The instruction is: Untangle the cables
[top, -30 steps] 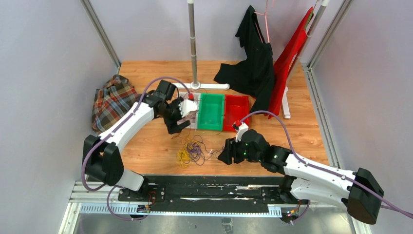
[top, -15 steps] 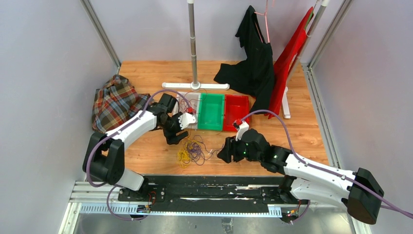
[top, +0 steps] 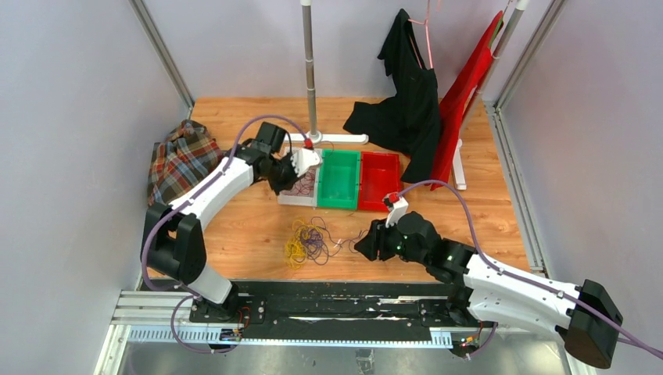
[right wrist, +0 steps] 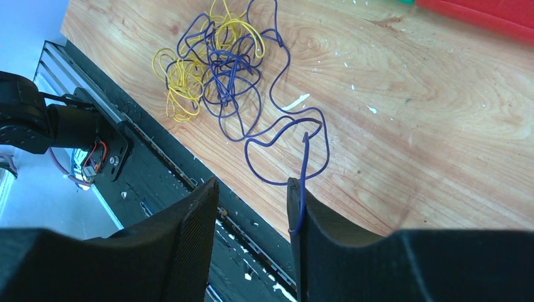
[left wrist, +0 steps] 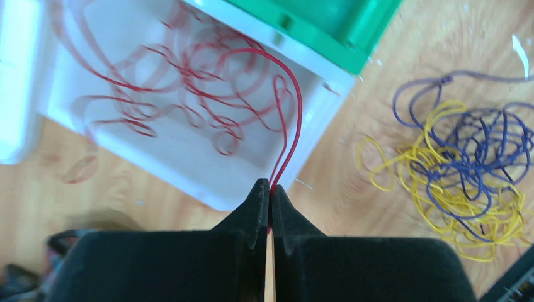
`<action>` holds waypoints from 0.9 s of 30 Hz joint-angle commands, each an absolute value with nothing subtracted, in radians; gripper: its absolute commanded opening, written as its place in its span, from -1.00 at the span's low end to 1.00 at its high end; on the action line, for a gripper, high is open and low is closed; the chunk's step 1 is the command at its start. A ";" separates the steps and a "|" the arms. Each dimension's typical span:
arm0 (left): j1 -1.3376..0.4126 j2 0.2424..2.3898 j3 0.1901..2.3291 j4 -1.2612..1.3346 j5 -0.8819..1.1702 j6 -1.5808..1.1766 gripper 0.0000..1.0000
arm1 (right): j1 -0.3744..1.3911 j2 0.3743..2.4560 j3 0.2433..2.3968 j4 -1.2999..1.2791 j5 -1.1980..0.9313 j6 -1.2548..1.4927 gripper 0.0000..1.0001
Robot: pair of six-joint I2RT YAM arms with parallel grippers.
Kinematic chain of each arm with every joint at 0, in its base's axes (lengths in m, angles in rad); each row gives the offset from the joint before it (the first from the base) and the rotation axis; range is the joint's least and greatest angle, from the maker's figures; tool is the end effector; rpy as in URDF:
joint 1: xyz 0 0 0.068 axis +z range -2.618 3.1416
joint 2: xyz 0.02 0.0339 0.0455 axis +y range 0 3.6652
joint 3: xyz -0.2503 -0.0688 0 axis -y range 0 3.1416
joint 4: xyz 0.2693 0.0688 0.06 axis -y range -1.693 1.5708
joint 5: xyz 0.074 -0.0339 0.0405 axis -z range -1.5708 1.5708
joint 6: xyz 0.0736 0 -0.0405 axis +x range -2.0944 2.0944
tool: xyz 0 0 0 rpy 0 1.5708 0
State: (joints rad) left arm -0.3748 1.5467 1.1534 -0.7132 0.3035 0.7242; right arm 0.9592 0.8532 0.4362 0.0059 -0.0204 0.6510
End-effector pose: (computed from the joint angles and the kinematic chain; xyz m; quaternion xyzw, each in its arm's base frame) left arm 0.3179 -0.1487 0.1870 0.5321 0.8022 -0.1053 0.2495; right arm 0.1488 0.2147 0.1889 -0.1339 0.8257 0.4009 0.3735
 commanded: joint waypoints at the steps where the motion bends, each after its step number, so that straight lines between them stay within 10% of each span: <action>1: -0.368 1.559 1.272 -0.686 0.310 0.693 -0.99 | 0.948 0.829 0.392 0.064 0.017 0.686 -0.12; 17: -0.373 1.763 1.257 -0.419 0.155 0.701 -0.88 | 0.948 0.842 0.395 0.062 0.022 0.687 -0.14; 23: -0.362 1.679 1.384 -0.655 0.282 0.701 0.70 | 0.948 0.849 0.415 0.072 0.009 0.685 -0.15; 27: -0.327 1.618 1.480 -0.817 0.428 0.655 0.96 | 0.948 0.856 0.445 0.070 -0.009 0.683 -0.15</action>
State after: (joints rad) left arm -0.3595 1.7172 1.3743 -0.6556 0.2695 0.6918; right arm 0.9596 0.8520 0.3992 0.0486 0.0002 0.6842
